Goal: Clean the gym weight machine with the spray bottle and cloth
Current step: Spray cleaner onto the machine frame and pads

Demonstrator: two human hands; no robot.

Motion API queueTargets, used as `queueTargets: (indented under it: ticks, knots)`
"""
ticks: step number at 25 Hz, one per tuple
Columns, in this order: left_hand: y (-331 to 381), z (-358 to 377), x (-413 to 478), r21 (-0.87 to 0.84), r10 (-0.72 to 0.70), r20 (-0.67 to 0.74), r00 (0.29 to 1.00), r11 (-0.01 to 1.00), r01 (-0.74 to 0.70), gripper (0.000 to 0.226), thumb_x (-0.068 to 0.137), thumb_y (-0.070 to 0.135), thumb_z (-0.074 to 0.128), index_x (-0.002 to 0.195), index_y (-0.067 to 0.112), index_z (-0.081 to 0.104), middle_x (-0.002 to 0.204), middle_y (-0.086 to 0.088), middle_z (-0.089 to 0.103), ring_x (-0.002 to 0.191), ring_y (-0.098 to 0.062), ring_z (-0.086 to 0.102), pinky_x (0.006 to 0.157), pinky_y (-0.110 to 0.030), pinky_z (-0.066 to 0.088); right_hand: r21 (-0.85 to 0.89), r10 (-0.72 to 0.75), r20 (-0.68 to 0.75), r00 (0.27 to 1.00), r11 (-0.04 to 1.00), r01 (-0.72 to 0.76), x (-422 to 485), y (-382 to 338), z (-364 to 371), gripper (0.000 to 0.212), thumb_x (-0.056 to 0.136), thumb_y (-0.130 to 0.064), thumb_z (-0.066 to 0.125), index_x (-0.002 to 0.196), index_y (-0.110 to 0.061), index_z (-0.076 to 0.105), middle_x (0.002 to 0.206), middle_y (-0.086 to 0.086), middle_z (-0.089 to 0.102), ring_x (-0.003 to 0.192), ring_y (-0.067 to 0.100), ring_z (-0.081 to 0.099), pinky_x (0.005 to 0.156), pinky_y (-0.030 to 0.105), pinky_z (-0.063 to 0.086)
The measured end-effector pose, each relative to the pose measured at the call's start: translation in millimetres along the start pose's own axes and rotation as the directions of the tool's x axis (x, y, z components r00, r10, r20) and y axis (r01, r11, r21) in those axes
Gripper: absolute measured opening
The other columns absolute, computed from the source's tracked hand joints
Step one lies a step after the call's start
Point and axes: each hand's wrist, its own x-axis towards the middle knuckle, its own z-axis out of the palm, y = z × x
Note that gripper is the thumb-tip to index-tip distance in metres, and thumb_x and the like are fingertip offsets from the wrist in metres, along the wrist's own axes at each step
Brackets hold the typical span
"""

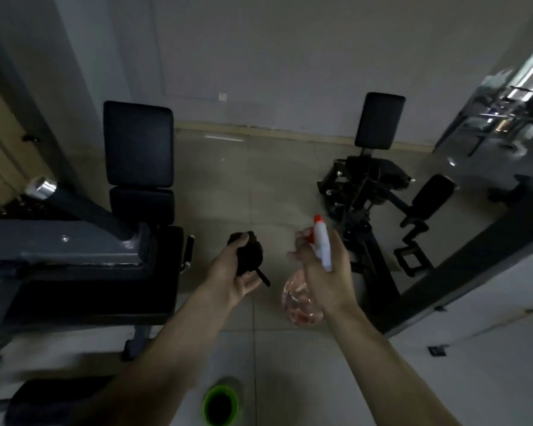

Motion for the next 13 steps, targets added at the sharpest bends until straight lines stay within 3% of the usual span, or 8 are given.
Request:
queueTargets:
  ticks: [2, 4, 6, 8, 10, 13]
  knots:
    - [7.4, 9.8, 21.2, -0.031, -0.024, -0.092, 0.996, 0.999, 0.021, 0.031, 0.089, 0.038, 0.074, 0.11, 0.017, 0.068, 0.111, -0.009, 0.07, 0.091, -0.025, 0.067, 0.092, -0.053, 0.055, 0.096, -0.002, -0.02, 1.0, 0.995, 0.004, 51.4, -7.1, 6.6, 0.01, 0.1, -0.018, 0.067, 0.104, -0.01, 0.063, 0.097, 0.011, 0.072, 0.087, 0.03, 0.074, 0.079, 0.045, 0.062]
    - [15.5, 17.3, 50.7, -0.154, -0.028, -0.123, 0.992, 0.988, 0.009, 0.03, 0.092, 0.04, 0.07, 0.108, 0.015, 0.067, 0.109, -0.01, 0.069, 0.094, -0.026, 0.066, 0.078, -0.053, 0.059, 0.177, -0.013, 0.023, 1.0, 0.984, 0.008, 102.0, -6.6, 28.8, 0.016, 0.099, -0.02, 0.07, 0.108, -0.009, 0.062, 0.1, 0.013, 0.071, 0.086, 0.033, 0.074, 0.078, 0.048, 0.063]
    - [33.1, 22.8, 73.1, -0.271, 0.001, -0.108, 0.994, 0.962, -0.03, 0.028, 0.099, 0.04, 0.057, 0.098, 0.013, 0.063, 0.092, -0.008, 0.067, 0.082, -0.023, 0.064, 0.058, -0.037, 0.06, 0.247, -0.031, 0.092, 0.995, 0.969, 0.007, 139.5, 1.1, 56.2, 0.018, 0.097, -0.024, 0.072, 0.111, -0.016, 0.062, 0.103, 0.009, 0.07, 0.085, 0.025, 0.074, 0.079, 0.047, 0.062]
    - [54.0, 26.9, 103.3, -0.347, 0.052, -0.172, 0.984, 0.931, -0.11, 0.028, 0.101, 0.038, 0.049, 0.09, 0.015, 0.061, 0.082, -0.004, 0.065, 0.074, -0.021, 0.06, 0.057, -0.029, 0.053, 0.27, -0.113, 0.207, 0.972, 0.961, 0.055, 175.9, 12.8, 82.4, 0.022, 0.096, -0.027, 0.074, 0.11, -0.036, 0.06, 0.106, -0.006, 0.069, 0.087, 0.012, 0.072, 0.083, 0.039, 0.059]
    - [72.0, 36.4, 133.3, -0.394, 0.086, -0.266, 0.96, 0.899, -0.189, 0.022, 0.096, 0.038, 0.052, 0.092, 0.019, 0.063, 0.093, -0.006, 0.068, 0.081, -0.026, 0.062, 0.06, -0.029, 0.045, 0.219, -0.176, 0.403, 0.898, 0.971, 0.092, 215.4, 27.0, 100.3, 0.041, 0.093, -0.026, 0.076, 0.119, -0.045, 0.051, 0.119, -0.018, 0.061, 0.102, -0.001, 0.065, 0.09, 0.025, 0.053]
    - [80.7, 45.2, 153.5, -0.4, 0.085, -0.404, 0.911, 0.879, -0.26, 0.024, 0.099, 0.034, 0.053, 0.099, 0.017, 0.07, 0.108, -0.011, 0.07, 0.098, -0.03, 0.063, 0.07, -0.035, 0.046, 0.179, -0.248, 0.675, 0.694, 0.969, 0.172, 257.8, 39.0, 120.6, 0.065, 0.09, -0.02, 0.078, 0.142, -0.027, 0.04, 0.124, -0.024, 0.056, 0.106, 0.005, 0.064, 0.086, 0.019, 0.053]
